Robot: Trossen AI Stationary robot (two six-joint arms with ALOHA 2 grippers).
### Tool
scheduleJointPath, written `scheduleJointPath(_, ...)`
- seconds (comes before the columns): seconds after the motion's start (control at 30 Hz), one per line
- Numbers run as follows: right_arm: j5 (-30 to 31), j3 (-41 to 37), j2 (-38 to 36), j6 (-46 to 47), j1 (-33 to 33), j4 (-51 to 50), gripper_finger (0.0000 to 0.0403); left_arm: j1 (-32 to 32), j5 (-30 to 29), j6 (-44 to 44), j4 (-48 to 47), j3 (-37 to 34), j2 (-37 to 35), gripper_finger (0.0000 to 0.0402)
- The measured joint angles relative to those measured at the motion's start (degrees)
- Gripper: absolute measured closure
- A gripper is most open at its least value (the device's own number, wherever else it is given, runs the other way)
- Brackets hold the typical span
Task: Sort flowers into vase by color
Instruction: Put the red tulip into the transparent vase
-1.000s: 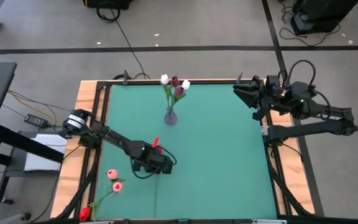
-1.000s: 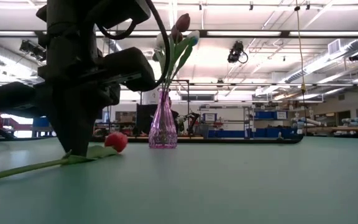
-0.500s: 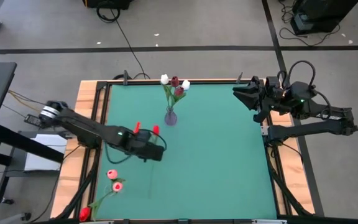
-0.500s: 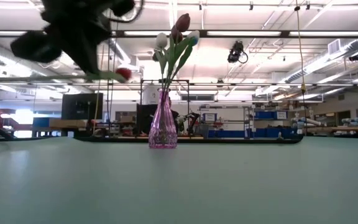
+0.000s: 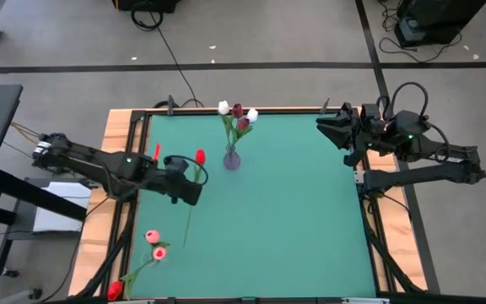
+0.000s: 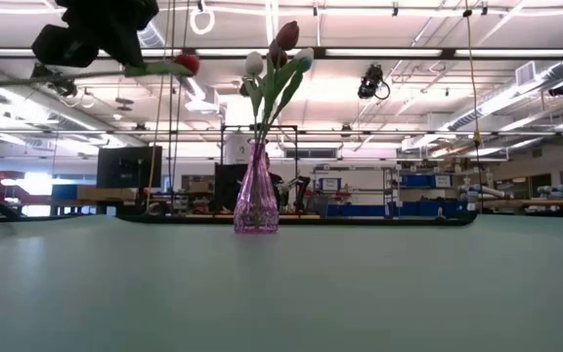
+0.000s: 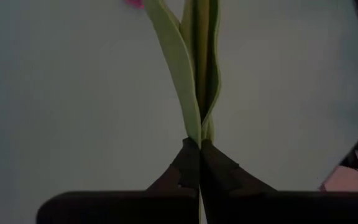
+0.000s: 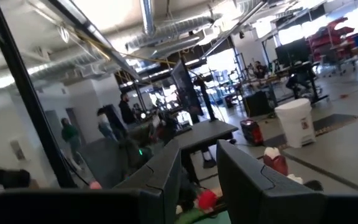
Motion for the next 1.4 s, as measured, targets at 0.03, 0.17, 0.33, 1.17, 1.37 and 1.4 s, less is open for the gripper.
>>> scheduleJointPath(0.03, 0.0, 0.0, 0.03, -1.34, 0.0, -0.34, 0.0291, 0.21, -0.03, 1.25, 0.07, 0.0, -0.87, 0.0396)
scheduleJointPath(0.17, -1.59, 0.0, 0.69, -5.89, 0.5, -3.65, 0.0292, 0.97, -0.04, 7.46, 0.31, 0.0, -5.37, 0.0395)
scheduleJointPath(0.33, -3.15, 0.0, 3.09, -10.19, 1.31, -8.61, 0.0302, 1.02, -1.56, 18.84, 0.72, 0.02, -11.82, 0.0394)
scheduleJointPath(1.17, 2.28, 0.0, 28.26, 3.39, 1.66, 6.51, 0.032, -1.53, 31.21, 58.6, 11.51, 0.06, -40.4, 0.0399)
scheduleJointPath(1.37, 7.86, 0.0, 26.32, 3.57, 1.66, 7.52, 0.0326, -1.53, 39.63, 70.6, 14.47, -0.15, -36.66, 0.0399)
scheduleJointPath(1.4, 8.49, 0.0, 26.04, 3.57, 1.66, 7.93, 0.0326, -1.53, 40.45, 71.02, 15.91, -0.15, -36.48, 0.0399)
